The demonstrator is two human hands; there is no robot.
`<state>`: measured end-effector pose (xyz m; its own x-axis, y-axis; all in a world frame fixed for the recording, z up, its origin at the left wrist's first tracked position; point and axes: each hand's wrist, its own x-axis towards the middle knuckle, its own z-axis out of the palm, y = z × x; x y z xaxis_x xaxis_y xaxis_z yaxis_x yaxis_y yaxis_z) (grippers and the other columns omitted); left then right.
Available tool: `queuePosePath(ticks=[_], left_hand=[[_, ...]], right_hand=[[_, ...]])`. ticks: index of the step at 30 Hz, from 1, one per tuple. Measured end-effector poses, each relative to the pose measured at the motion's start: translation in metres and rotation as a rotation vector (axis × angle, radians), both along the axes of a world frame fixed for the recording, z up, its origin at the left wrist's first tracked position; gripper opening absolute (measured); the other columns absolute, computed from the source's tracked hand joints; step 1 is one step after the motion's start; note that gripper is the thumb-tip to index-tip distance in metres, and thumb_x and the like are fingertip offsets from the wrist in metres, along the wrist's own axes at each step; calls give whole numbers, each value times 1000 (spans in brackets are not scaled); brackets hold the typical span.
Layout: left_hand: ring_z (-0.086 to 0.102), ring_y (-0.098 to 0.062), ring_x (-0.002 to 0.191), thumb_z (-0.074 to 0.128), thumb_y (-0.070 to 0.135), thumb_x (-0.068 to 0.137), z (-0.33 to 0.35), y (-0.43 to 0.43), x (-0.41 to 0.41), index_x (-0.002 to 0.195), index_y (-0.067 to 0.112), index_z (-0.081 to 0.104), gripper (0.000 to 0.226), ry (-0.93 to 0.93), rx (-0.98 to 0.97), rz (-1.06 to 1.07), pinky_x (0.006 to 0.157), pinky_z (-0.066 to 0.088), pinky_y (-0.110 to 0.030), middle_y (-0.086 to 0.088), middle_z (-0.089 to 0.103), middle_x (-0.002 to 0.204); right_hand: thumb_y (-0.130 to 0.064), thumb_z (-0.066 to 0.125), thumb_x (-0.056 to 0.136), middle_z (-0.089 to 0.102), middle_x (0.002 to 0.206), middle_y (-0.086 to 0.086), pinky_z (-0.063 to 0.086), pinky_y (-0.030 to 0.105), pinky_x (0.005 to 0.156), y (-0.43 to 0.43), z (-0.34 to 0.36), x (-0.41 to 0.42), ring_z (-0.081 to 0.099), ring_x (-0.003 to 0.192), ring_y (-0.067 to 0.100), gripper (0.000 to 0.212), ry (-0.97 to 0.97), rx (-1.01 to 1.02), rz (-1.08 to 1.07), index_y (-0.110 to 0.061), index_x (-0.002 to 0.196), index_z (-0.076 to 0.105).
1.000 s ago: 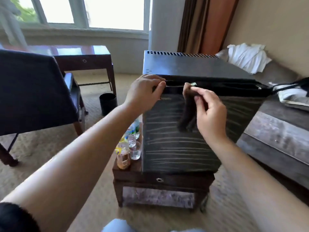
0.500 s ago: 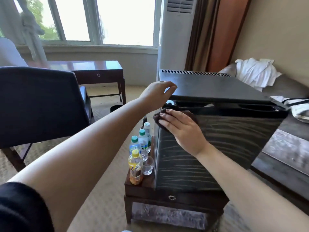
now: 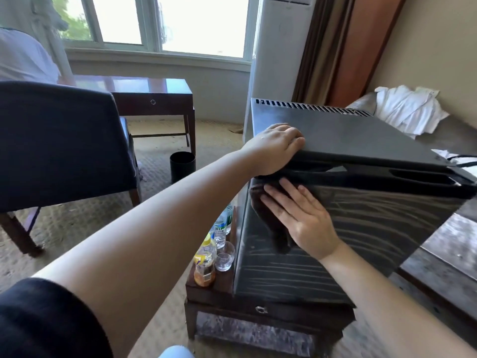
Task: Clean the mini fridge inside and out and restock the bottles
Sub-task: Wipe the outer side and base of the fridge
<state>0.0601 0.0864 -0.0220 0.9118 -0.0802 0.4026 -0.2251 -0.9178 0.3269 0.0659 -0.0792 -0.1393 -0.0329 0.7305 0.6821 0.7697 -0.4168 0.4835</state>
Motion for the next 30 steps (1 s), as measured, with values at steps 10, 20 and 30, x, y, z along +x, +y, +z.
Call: queuePosePath(ticks=[10, 20, 30], left_hand=[[41, -19, 124, 26, 35, 102, -3, -2, -1, 118, 16, 56, 38, 11, 110, 95, 100, 35, -34, -4, 55, 122], [38, -19, 128, 27, 30, 102, -2, -1, 5, 117, 16, 56, 36, -45, 163, 126, 103, 34, -33, -3, 53, 128], [38, -18, 127, 26, 29, 101, -1, 0, 6, 113, 18, 58, 36, -73, 190, 104, 104, 37, -38, -1, 53, 129]], right_hand=[[-13, 30, 101, 32, 154, -2, 20, 38, 117, 14, -35, -6, 24, 144, 22, 47, -102, -115, -118, -19, 148, 36], [3, 56, 89, 43, 147, 4, 19, 50, 117, -75, -31, 8, 23, 144, 32, 56, 160, 340, -352, -15, 141, 44], [-12, 46, 97, 20, 157, 12, 20, 42, 118, 20, -43, -24, 14, 147, 30, 56, 334, 411, -256, -4, 148, 25]])
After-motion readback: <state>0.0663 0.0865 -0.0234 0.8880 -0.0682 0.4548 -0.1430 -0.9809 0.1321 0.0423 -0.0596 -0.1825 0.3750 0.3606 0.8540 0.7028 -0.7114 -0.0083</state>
